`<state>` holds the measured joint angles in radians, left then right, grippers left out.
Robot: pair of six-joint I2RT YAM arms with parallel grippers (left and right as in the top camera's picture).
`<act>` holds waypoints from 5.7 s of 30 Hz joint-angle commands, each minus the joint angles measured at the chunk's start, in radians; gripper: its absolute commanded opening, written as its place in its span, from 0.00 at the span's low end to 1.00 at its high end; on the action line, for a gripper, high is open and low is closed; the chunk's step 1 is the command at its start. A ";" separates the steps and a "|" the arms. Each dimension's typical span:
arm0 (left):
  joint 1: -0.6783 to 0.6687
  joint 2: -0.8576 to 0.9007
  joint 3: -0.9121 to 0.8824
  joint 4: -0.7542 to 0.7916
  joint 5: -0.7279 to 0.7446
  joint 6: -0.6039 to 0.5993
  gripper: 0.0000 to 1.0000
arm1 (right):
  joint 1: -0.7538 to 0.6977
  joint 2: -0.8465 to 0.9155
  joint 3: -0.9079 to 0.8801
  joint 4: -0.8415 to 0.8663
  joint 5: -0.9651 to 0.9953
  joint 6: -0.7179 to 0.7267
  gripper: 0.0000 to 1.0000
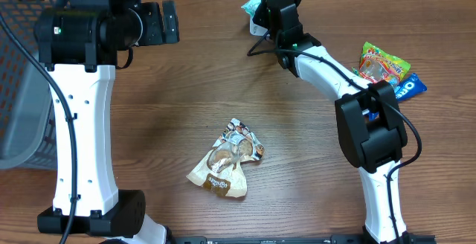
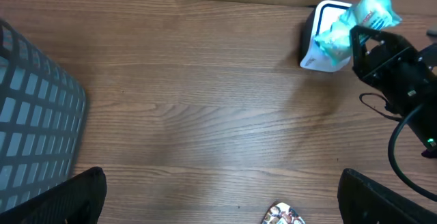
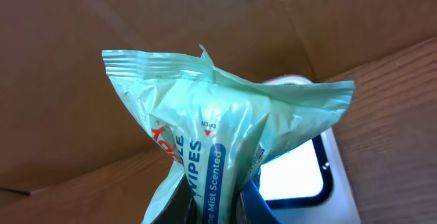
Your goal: Scan the item barcode
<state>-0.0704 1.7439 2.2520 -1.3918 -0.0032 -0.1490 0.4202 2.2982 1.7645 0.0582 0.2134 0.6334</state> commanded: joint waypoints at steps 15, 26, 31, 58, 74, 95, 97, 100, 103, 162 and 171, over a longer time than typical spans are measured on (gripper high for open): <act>-0.002 0.003 0.001 0.001 0.000 0.018 1.00 | -0.068 -0.569 0.038 -0.729 -0.005 0.002 0.04; -0.002 0.003 0.001 0.001 0.000 0.018 1.00 | -0.402 -0.639 -0.012 -1.290 -0.018 0.197 0.04; -0.002 0.003 0.001 0.001 0.000 0.018 1.00 | -0.523 -0.609 -0.125 -1.263 -0.017 0.197 0.04; -0.002 0.003 0.001 0.001 0.000 0.018 1.00 | -0.356 -0.542 -0.083 -1.179 -0.541 -0.409 0.76; -0.002 0.003 0.001 0.001 0.000 0.018 1.00 | 0.368 -0.377 -0.121 -1.182 -0.185 -0.568 0.96; -0.002 0.003 0.001 0.001 0.000 0.018 1.00 | 0.448 -0.142 -0.120 -1.252 -0.269 -0.510 0.04; -0.002 0.003 0.001 0.001 0.000 0.018 1.00 | 0.428 -0.142 -0.111 -1.266 -0.312 -0.491 0.04; -0.002 0.003 0.001 0.001 0.000 0.018 1.00 | 0.375 -0.143 -0.085 -1.276 -0.446 -0.491 0.04; -0.002 0.003 0.001 0.001 0.000 0.018 1.00 | 0.299 -0.143 -0.067 -1.276 -0.553 -0.491 0.04; -0.002 0.003 0.001 0.001 0.000 0.018 1.00 | 0.182 -0.221 -0.333 -0.976 -0.169 -1.052 0.88; -0.002 0.003 0.001 0.001 0.000 0.018 1.00 | 0.196 -0.221 -0.333 -1.037 -0.217 -0.877 0.54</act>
<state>-0.0704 1.7439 2.2520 -1.3918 -0.0036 -0.1490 0.6098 2.0495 1.4693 -0.9543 -0.0010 -0.3248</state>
